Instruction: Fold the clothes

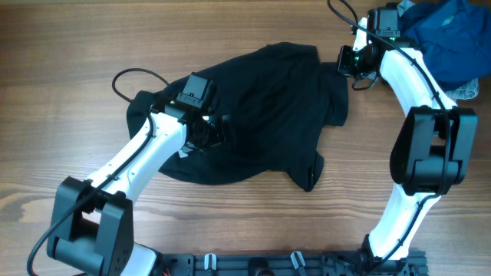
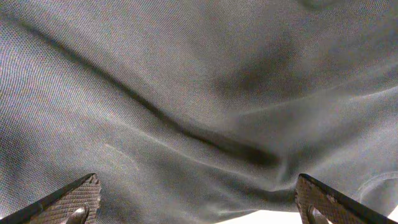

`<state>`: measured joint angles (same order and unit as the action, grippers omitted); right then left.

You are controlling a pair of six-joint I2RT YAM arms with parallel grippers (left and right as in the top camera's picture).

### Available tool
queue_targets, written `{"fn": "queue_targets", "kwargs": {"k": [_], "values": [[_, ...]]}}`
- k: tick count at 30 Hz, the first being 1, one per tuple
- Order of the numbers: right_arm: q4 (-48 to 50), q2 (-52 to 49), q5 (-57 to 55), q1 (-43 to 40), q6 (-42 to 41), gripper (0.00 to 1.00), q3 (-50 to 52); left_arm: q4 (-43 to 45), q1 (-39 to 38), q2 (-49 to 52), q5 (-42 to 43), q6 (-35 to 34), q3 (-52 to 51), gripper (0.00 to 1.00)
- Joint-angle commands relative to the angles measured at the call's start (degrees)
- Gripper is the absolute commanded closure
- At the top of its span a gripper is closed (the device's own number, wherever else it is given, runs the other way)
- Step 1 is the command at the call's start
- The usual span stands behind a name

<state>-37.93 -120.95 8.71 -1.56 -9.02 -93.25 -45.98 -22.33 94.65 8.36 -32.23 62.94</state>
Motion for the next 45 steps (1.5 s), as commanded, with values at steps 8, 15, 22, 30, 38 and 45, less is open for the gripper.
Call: {"fn": "queue_targets", "kwargs": {"k": [8,15,22,30,38,45], "values": [[-30.0,15.6,2.8,0.2,-9.1,0.02,-3.0,2.3,0.0,0.3,-0.5,0.3,0.1,0.00],[-37.8,28.4,3.3,6.4,-15.1,0.05,10.2,3.8,0.1,0.3,-0.5,0.3,0.1,0.00],[-16.0,32.2,15.1,10.9,-24.6,0.09,43.7,4.4,0.1,0.3,-0.5,0.3,0.1,0.00],[-8.8,32.2,17.6,10.9,-25.8,0.36,51.7,4.6,0.1,0.3,-0.5,0.3,0.1,0.00],[-6.4,32.0,15.0,10.9,-27.5,0.82,51.7,4.3,0.1,0.3,-0.5,0.3,0.1,0.00],[-11.4,33.9,7.7,10.8,-32.1,0.96,48.8,1.5,0.1,0.3,-3.0,0.3,0.1,0.00]]}}
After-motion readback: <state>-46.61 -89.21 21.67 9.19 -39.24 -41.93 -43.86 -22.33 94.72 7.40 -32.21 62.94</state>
